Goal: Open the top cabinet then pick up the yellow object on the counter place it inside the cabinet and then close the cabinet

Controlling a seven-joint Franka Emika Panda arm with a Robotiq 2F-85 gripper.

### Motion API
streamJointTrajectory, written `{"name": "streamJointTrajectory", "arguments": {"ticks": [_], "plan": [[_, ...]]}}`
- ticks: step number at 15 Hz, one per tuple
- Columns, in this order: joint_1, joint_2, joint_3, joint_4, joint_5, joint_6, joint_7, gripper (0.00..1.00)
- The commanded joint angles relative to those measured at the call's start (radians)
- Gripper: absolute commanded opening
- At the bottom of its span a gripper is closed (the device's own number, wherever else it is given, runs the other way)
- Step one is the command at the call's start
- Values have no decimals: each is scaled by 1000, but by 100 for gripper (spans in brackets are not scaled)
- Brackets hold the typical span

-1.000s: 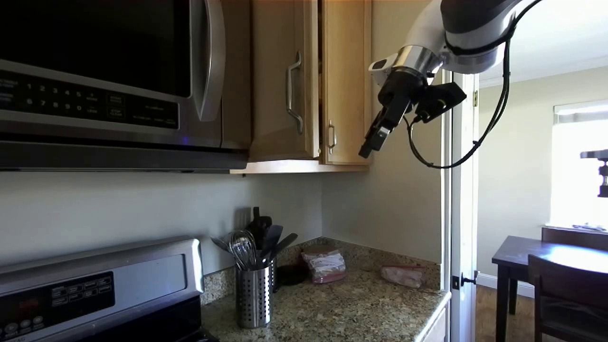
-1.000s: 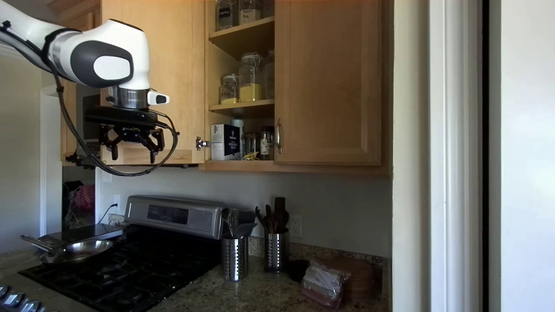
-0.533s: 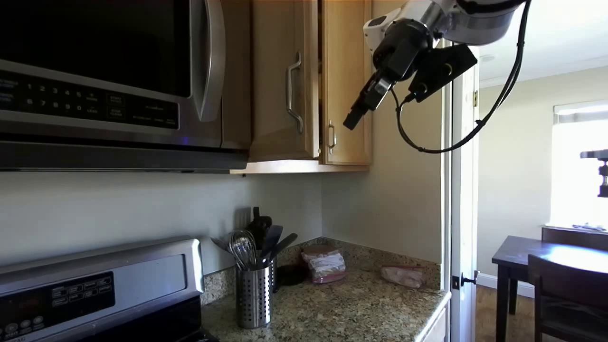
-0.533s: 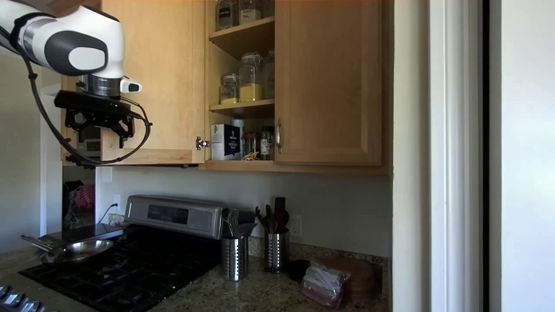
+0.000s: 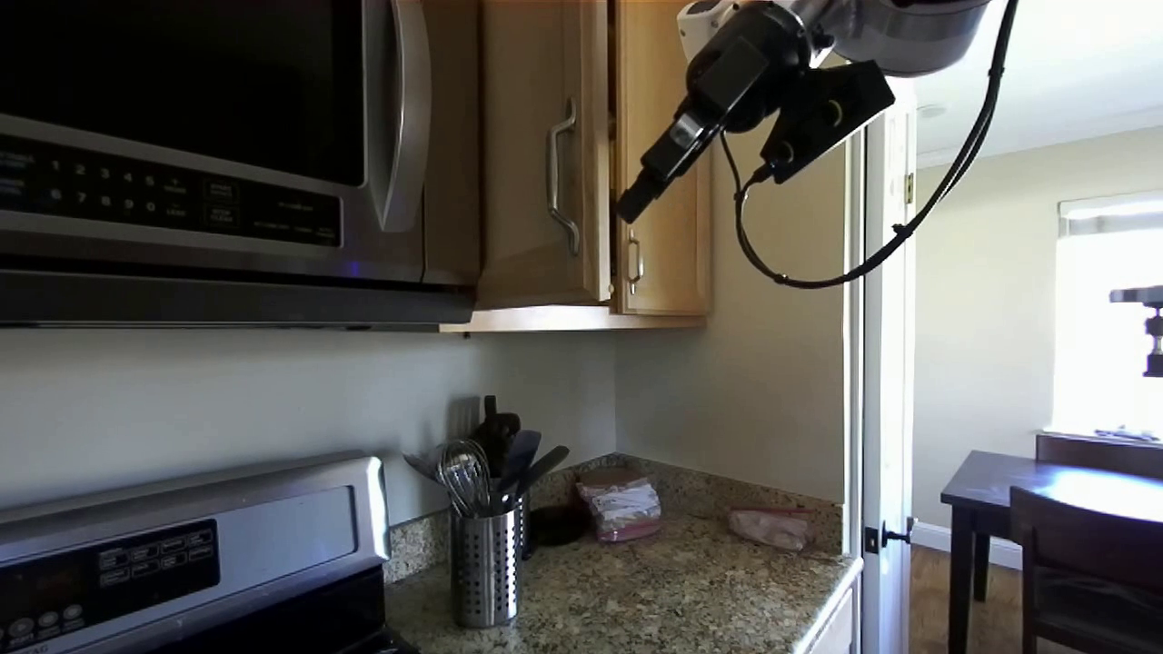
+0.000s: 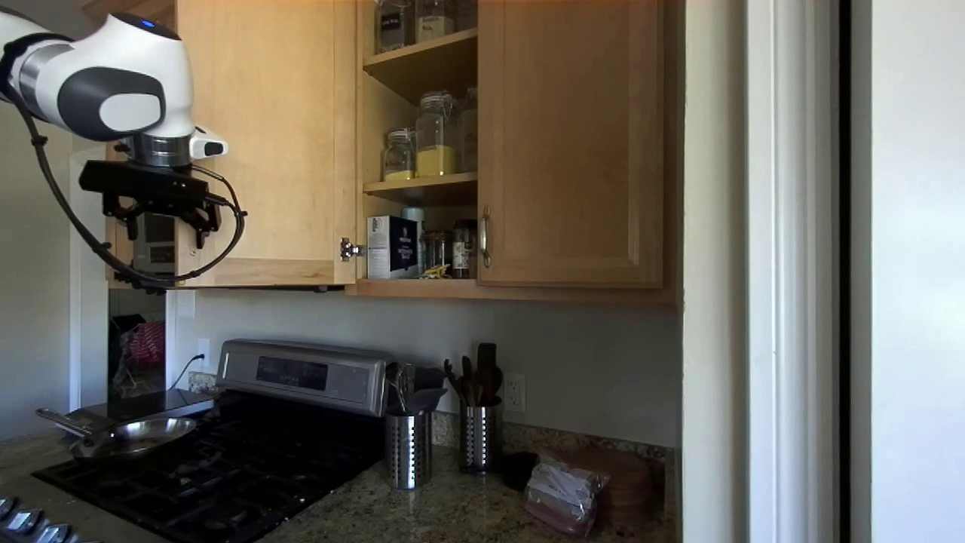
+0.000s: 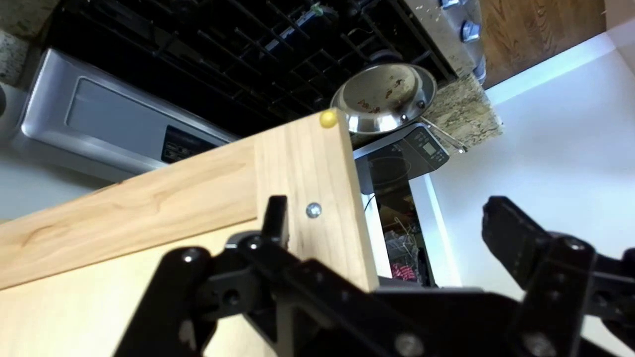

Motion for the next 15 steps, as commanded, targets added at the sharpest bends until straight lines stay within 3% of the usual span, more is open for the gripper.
{"name": "streamJointTrajectory", "arguments": {"ticks": [1,9,15], "plan": [[8,64,24,25,-7,127,47,100],[-22,122,41,26,-122,282,103,100],[-79,90,58,22,-321,256,231,100]]}}
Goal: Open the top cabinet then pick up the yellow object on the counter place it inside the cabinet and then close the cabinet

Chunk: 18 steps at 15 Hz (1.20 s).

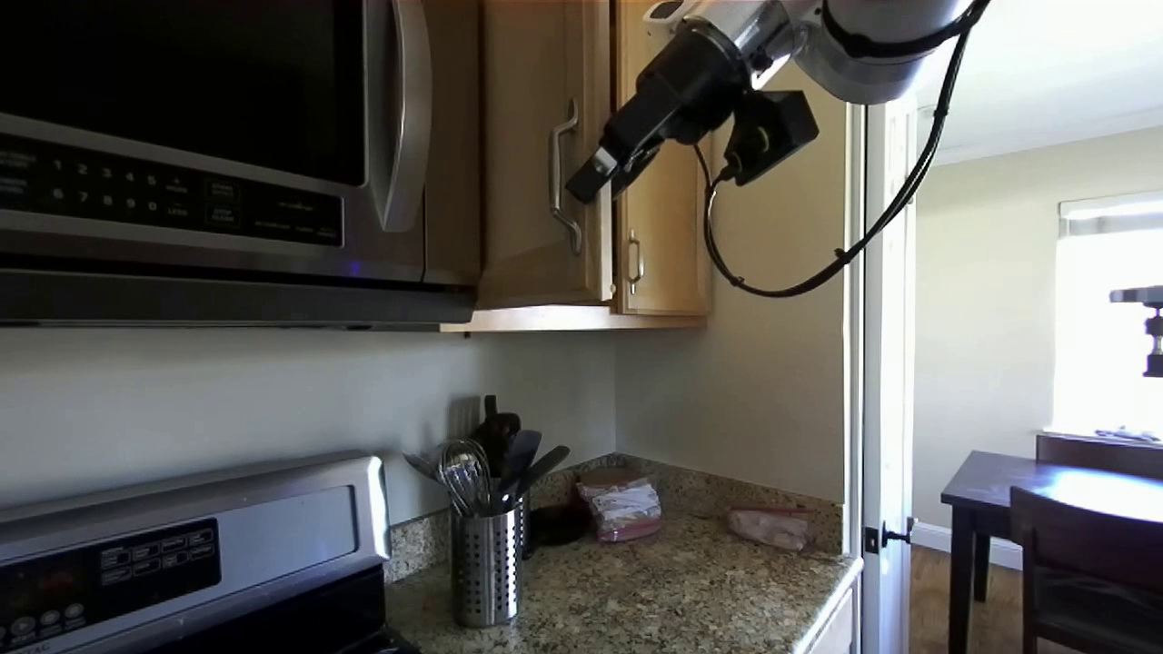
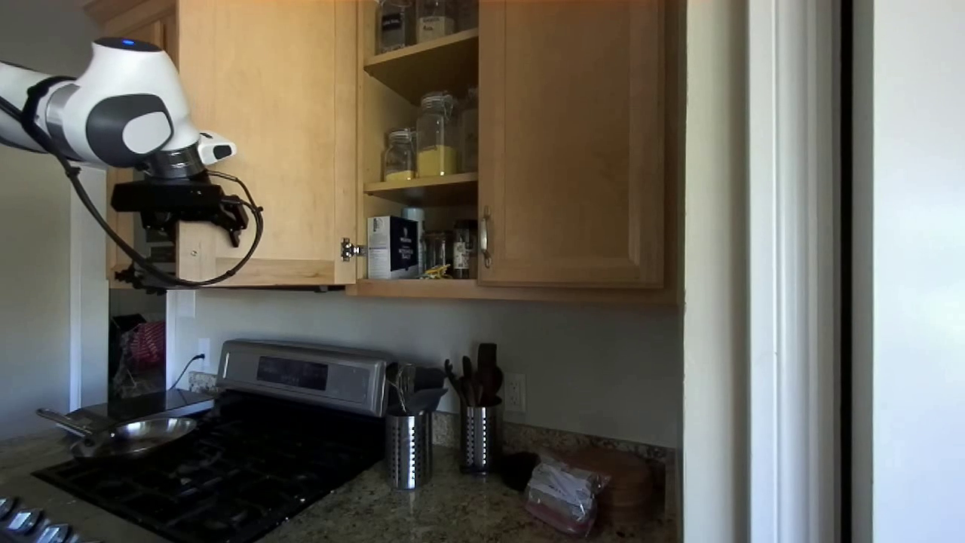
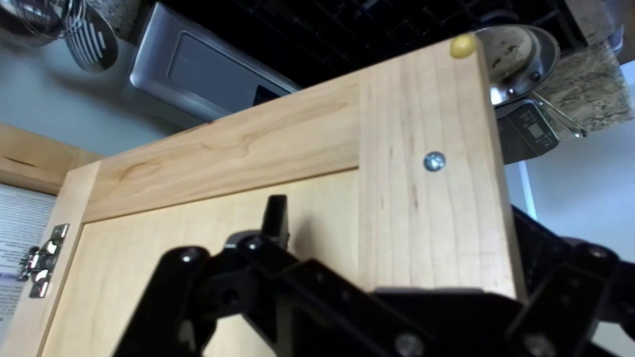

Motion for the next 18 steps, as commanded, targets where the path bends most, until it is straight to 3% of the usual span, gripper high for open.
{"name": "streamJointTrajectory", "arguments": {"ticks": [1,8,18], "plan": [[-74,-19,6,-10,-123,7,87,100],[-140,-50,-12,-55,-247,-19,163,100],[-270,-86,-75,-68,-327,-79,175,100]]}}
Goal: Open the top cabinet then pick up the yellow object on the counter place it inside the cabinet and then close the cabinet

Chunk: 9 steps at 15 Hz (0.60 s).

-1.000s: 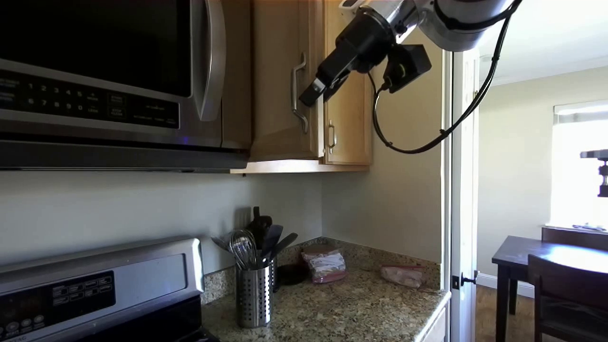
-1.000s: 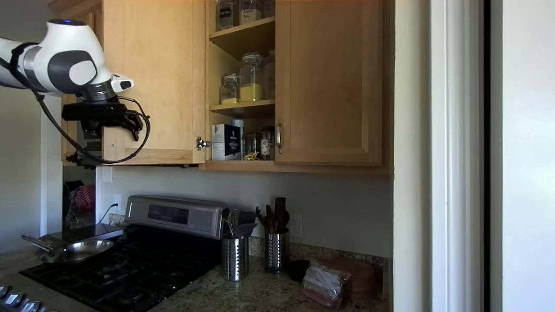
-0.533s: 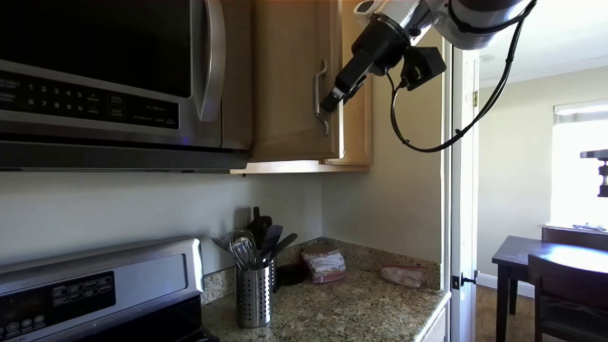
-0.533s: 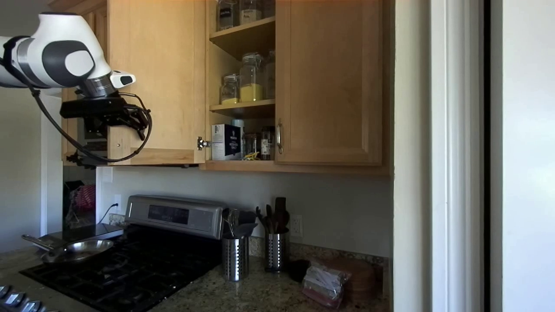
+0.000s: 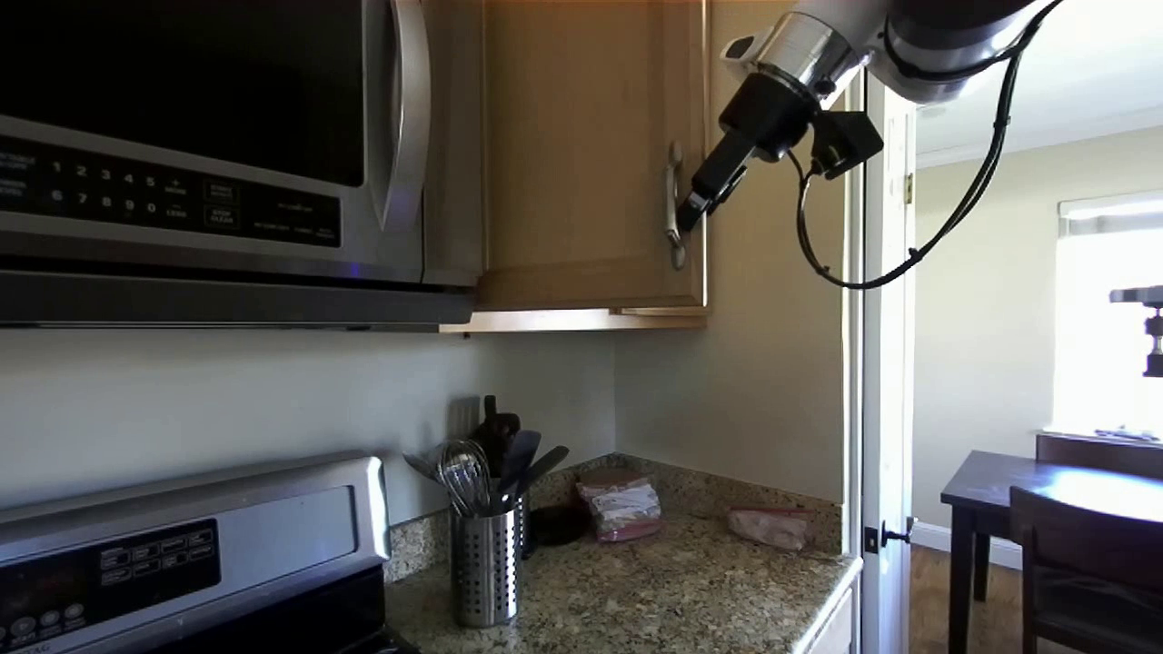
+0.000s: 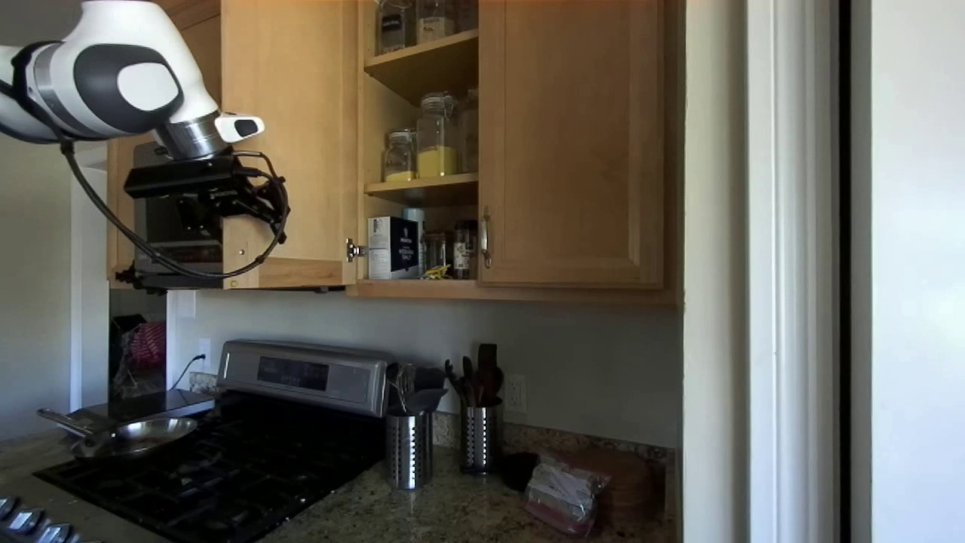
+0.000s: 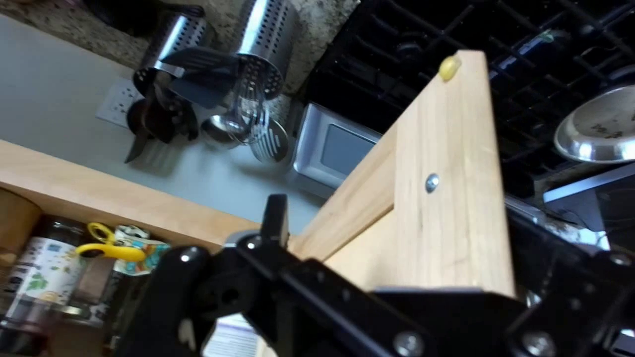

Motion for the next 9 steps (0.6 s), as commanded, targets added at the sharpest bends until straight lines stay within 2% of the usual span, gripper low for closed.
{"name": "streamJointTrajectory", "arguments": {"ticks": [1,4,7,9], "plan": [[-126,114,-39,52,-126,79,24,100],[-225,151,-56,70,-232,110,59,100],[-351,204,-16,107,-394,174,165,100],[-406,240,22,151,-499,172,258,100]]}}
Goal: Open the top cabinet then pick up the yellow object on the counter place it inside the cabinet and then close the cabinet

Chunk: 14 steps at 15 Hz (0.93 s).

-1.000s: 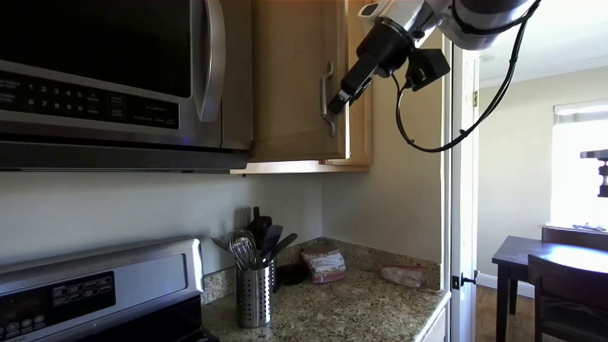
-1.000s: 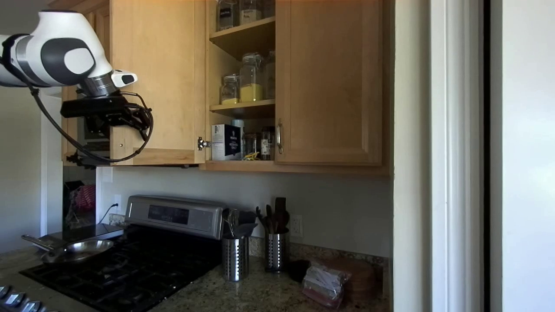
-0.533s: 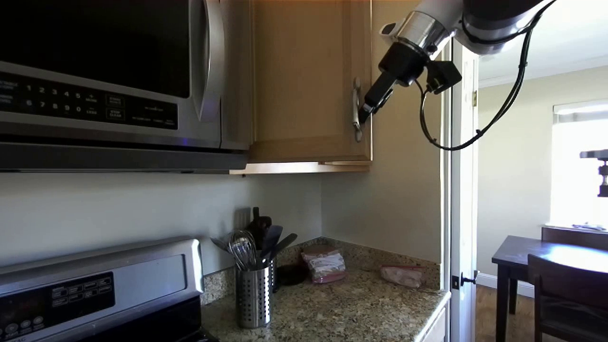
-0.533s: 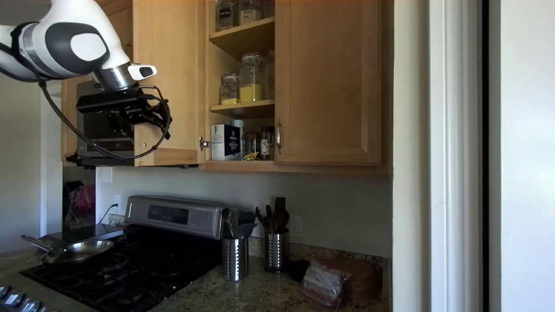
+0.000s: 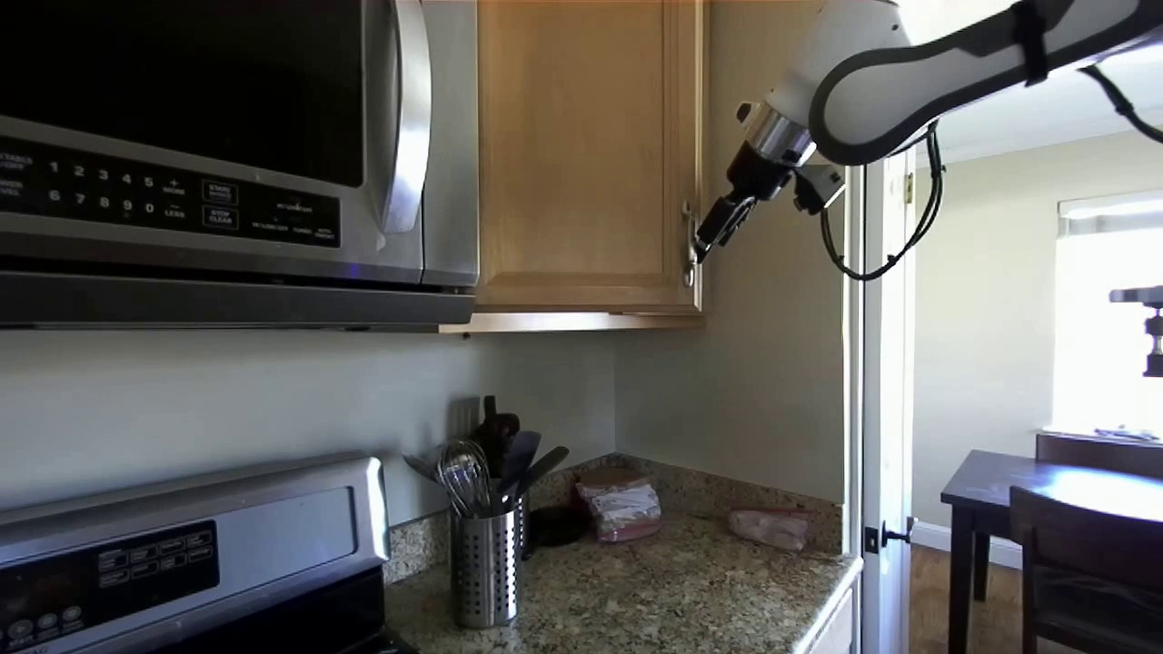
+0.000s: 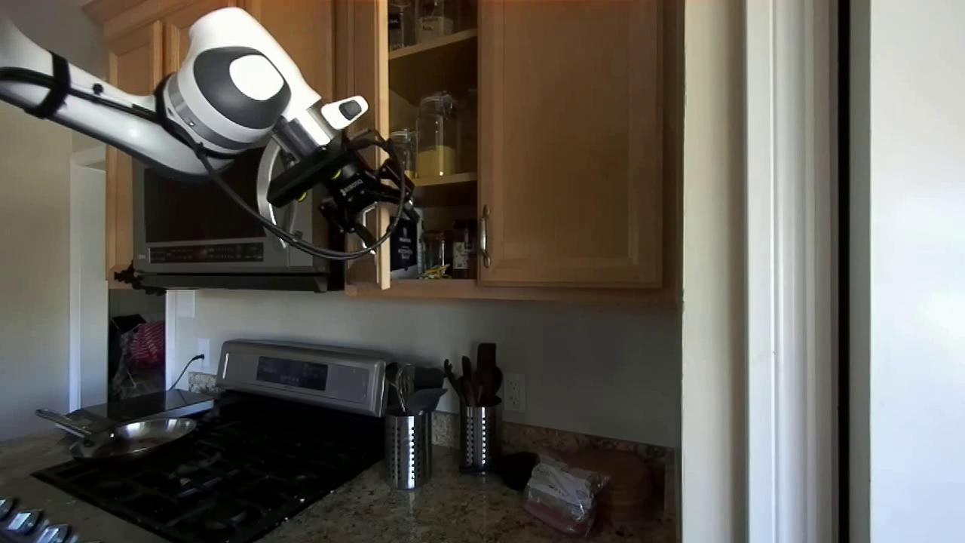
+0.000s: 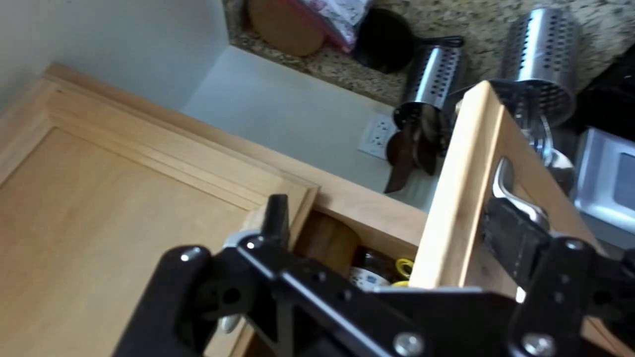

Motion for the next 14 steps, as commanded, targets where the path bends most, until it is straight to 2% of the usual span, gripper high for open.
{"name": "streamJointTrajectory", "arguments": {"ticks": [1,4,7,11,12,13,14], "plan": [[-99,98,83,81,-185,0,181,100],[-116,136,108,119,-315,-52,263,100],[-85,168,100,131,-381,-105,290,100],[-4,179,79,125,-313,-248,199,100],[22,175,72,120,-284,-284,159,75],[45,173,66,119,-253,-314,125,74],[69,167,57,116,-203,-340,80,67]]}}
